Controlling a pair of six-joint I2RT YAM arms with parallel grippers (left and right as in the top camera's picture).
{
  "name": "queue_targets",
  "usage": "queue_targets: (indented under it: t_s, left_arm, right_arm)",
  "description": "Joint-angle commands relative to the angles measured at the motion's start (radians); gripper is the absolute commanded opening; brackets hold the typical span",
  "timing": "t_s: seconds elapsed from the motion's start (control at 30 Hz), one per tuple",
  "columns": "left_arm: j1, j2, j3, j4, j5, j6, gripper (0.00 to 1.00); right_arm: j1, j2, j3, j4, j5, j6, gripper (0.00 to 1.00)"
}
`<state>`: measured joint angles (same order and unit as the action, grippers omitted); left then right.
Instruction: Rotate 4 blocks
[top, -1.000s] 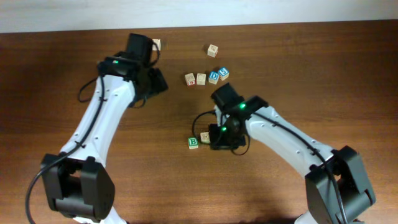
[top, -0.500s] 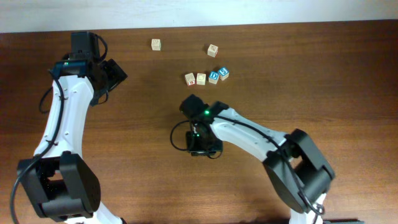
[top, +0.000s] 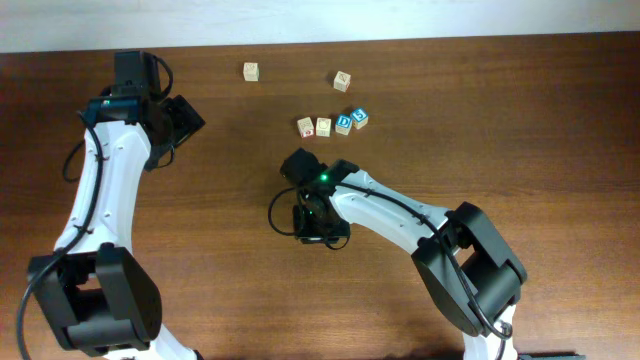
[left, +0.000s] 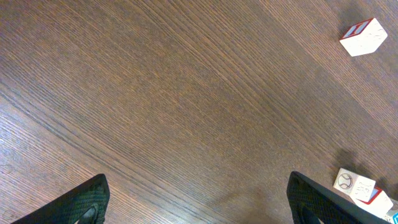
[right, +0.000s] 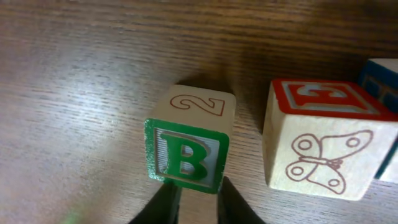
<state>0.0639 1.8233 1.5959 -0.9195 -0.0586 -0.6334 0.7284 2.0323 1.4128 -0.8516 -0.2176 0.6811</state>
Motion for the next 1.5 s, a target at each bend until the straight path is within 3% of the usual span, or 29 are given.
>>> queue_targets:
  t_s: [0.0,0.3,0.4,0.53,0.7,0.73,0.77,0.87,0.97,1.1,1.23,1.47]
  left_arm:
    - [0.0,-0.006,-0.007,-0.001,0.003,-0.002,0.89]
    - [0.0,-0.006,-0.007,-0.005,0.003,-0.002,0.89]
    - [0.0,-0.006,-0.007,-0.031,0.003,-0.002,0.89]
    - [-0.014,-0.006,-0.008,-0.05,0.045,0.116,0.84]
    - [-0.093,-0.006,-0.008,-0.081,0.048,0.161,0.76]
    - [-0.114,-0.006,-0.01,-0.102,0.048,0.161,0.72]
    - [-0.131,-0.006,-0.012,-0.126,0.048,0.167,0.61]
    - [-0.14,-0.006,-0.011,-0.196,0.048,0.192,0.0]
    - [-0.14,-0.052,-0.011,-0.246,0.049,0.206,0.0]
    - [-0.141,-0.254,-0.011,-0.288,0.062,0.201,0.0]
    - [-0.141,-0.274,-0.033,-0.291,0.071,0.142,0.0]
    - [-0.141,-0.266,-0.209,-0.103,0.07,0.068,0.0]
  right_arm:
    - [0.002,0.007,0.029,0.008,0.046,0.035,0.19]
    - [-0.004,0.007,0.031,0.014,0.041,0.029,0.19]
    - [-0.004,-0.008,0.128,-0.115,0.056,-0.023,0.19]
    - [-0.004,-0.024,0.199,-0.243,0.123,-0.071,0.19]
    - [-0.005,-0.014,0.157,-0.239,0.141,-0.06,0.19]
    - [-0.01,-0.014,0.157,-0.246,0.14,-0.06,0.19]
    - [-0.026,-0.015,0.157,-0.257,0.14,-0.06,0.17]
    - [-0.123,-0.06,0.158,-0.274,0.128,-0.087,0.1]
    - [-0.242,-0.15,0.158,-0.281,0.036,-0.202,0.1]
    - [-0.318,-0.162,0.145,-0.213,-0.017,-0.353,0.1]
    - [-0.273,-0.096,0.096,-0.045,0.03,-0.355,0.09]
    - [-0.228,0.006,0.064,0.004,0.042,-0.351,0.09]
